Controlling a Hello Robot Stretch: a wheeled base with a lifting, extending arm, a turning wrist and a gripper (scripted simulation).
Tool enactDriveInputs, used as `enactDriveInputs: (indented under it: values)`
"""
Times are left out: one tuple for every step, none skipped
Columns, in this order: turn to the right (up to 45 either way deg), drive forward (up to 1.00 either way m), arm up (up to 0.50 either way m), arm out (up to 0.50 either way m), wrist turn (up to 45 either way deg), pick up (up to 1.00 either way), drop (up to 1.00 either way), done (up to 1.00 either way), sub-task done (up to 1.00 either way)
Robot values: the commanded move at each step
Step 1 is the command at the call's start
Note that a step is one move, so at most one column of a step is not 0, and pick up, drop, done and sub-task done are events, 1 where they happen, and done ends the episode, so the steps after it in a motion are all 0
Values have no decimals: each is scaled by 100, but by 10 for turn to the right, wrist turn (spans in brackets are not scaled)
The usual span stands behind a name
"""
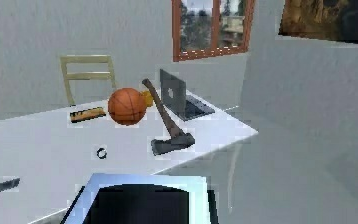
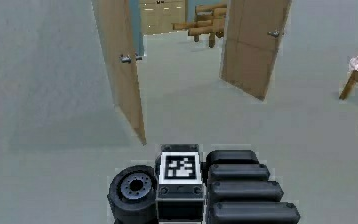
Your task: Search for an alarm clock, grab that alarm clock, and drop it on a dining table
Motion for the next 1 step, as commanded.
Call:
enactDriveInputs:
  values:
    - [0,20,0,0,0,0,0,0,0]
